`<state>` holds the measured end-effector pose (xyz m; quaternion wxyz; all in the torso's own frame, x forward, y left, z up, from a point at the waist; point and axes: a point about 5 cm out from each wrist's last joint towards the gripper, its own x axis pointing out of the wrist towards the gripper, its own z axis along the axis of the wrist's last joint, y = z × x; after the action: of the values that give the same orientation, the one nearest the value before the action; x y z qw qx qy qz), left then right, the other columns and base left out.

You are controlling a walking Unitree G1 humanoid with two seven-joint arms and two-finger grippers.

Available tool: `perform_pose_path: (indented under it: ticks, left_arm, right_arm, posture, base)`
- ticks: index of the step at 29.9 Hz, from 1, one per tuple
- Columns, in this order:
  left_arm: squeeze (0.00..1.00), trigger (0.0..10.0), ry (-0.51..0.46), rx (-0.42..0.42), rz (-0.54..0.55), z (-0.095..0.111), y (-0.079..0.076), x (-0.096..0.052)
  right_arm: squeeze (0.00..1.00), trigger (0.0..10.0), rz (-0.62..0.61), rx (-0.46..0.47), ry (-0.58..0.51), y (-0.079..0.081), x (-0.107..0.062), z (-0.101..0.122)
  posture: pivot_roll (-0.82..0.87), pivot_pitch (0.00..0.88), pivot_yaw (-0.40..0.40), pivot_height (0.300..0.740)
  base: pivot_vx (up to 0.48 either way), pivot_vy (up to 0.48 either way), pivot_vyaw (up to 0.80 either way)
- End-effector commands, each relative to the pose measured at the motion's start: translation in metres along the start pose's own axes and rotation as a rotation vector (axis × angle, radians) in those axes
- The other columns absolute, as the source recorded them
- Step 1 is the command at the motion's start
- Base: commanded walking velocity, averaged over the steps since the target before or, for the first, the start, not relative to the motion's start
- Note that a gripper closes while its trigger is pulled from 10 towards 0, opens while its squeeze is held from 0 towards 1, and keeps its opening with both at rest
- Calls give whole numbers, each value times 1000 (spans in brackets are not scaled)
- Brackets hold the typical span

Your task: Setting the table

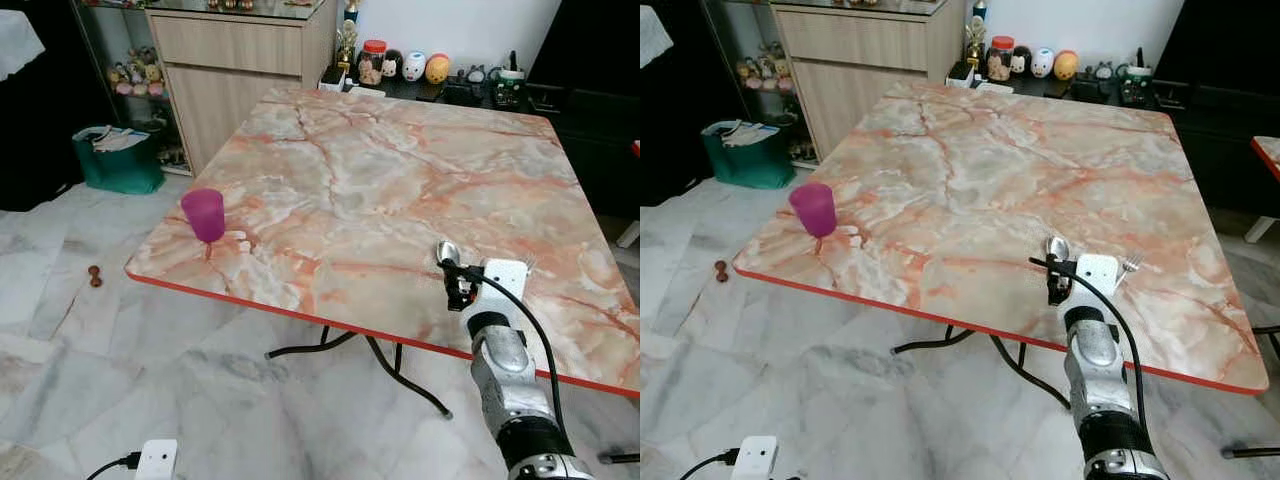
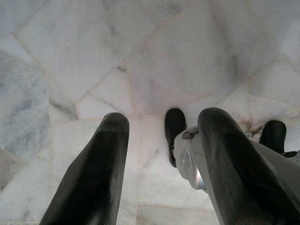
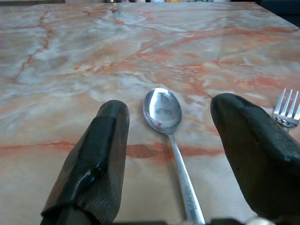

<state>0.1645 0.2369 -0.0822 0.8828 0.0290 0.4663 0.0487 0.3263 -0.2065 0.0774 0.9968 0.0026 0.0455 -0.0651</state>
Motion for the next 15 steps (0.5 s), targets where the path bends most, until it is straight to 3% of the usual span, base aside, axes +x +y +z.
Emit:
perform_pose_path:
  ticks: [1,15]
  left_arm:
    - [0,10000,-17,-14,5,2,2,0]
    - [0,10000,-40,2,-21,14,-5,3]
  right_arm:
    - [0,10000,0,11,-9,0,-1,1]
    - [0,10000,4,10,-15,1,-2,2]
  posture:
    - [34,0,-37,740]
    - [33,0,-36,740]
  base:
    - [0,0,0]
    - [0,0,0]
